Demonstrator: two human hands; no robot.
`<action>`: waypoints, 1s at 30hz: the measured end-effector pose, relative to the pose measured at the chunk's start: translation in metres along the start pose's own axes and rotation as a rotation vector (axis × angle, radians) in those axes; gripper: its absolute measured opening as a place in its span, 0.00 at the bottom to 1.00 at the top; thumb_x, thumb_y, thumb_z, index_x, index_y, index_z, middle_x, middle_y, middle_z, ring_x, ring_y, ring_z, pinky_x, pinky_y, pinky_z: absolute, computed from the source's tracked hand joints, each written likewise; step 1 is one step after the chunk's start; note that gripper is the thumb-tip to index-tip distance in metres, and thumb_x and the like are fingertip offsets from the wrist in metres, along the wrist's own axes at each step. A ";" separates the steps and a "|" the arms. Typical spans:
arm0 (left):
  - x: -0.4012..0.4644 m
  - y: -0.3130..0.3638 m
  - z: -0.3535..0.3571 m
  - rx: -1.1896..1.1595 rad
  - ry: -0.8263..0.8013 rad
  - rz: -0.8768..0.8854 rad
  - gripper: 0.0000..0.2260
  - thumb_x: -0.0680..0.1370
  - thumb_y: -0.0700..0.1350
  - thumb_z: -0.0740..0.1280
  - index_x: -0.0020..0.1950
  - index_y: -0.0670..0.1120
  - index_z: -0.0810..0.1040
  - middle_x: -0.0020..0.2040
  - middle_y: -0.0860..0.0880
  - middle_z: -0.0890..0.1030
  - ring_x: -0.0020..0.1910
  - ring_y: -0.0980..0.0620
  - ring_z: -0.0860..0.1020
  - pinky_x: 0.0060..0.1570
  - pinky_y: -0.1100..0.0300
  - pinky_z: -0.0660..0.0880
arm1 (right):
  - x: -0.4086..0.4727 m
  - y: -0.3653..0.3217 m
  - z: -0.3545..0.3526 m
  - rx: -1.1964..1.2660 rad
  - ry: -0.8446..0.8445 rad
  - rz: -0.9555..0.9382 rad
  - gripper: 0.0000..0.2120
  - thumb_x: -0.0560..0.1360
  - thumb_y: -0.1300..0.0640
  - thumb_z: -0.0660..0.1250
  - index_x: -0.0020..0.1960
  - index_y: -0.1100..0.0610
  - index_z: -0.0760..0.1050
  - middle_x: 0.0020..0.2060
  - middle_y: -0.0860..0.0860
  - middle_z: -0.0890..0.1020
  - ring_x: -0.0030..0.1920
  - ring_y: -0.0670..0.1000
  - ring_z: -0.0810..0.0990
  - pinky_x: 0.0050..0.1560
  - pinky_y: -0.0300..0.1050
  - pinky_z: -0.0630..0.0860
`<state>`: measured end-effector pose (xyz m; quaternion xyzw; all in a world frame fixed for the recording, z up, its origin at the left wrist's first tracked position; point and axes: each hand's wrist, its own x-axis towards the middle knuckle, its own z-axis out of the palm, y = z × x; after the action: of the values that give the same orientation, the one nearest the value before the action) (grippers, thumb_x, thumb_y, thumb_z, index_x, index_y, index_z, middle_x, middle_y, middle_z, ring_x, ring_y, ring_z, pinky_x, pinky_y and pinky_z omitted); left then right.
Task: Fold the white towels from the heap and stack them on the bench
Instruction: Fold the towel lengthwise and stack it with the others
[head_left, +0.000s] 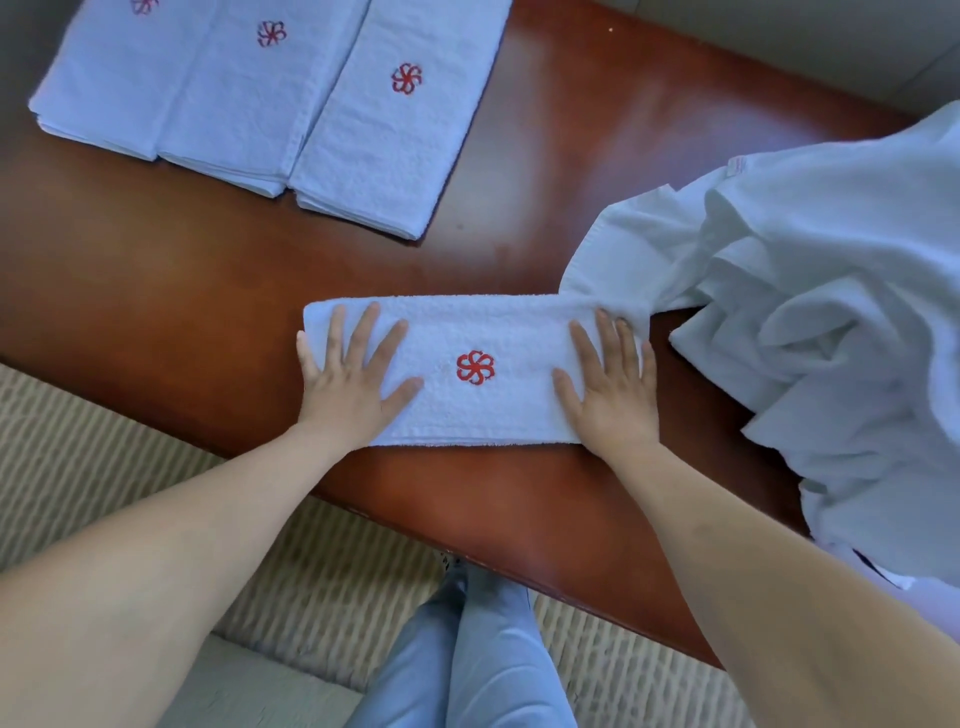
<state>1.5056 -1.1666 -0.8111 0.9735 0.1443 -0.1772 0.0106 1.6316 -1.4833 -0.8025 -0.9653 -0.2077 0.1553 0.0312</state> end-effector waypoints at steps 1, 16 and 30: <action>-0.001 0.002 -0.005 0.012 -0.040 -0.017 0.34 0.77 0.74 0.35 0.80 0.63 0.30 0.82 0.54 0.31 0.81 0.42 0.34 0.73 0.27 0.45 | -0.001 0.000 -0.007 -0.007 -0.055 -0.003 0.33 0.83 0.36 0.49 0.84 0.45 0.44 0.83 0.50 0.42 0.83 0.52 0.40 0.81 0.57 0.39; 0.039 0.150 -0.101 -0.055 -0.221 0.343 0.28 0.85 0.56 0.57 0.83 0.52 0.53 0.84 0.50 0.51 0.82 0.45 0.49 0.80 0.43 0.48 | -0.033 0.033 -0.073 0.732 -0.285 0.599 0.31 0.78 0.55 0.64 0.78 0.57 0.61 0.59 0.55 0.78 0.56 0.56 0.78 0.49 0.46 0.72; 0.119 0.254 -0.131 -0.029 -0.301 0.409 0.22 0.79 0.40 0.61 0.74 0.46 0.68 0.66 0.42 0.71 0.64 0.39 0.71 0.57 0.50 0.69 | -0.015 0.058 -0.056 0.822 -0.350 0.655 0.27 0.72 0.54 0.68 0.70 0.51 0.67 0.61 0.51 0.72 0.56 0.54 0.76 0.55 0.50 0.77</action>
<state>1.7295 -1.3676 -0.7372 0.9448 -0.0562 -0.3122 0.0817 1.6587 -1.5426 -0.7523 -0.8475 0.1792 0.3832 0.3205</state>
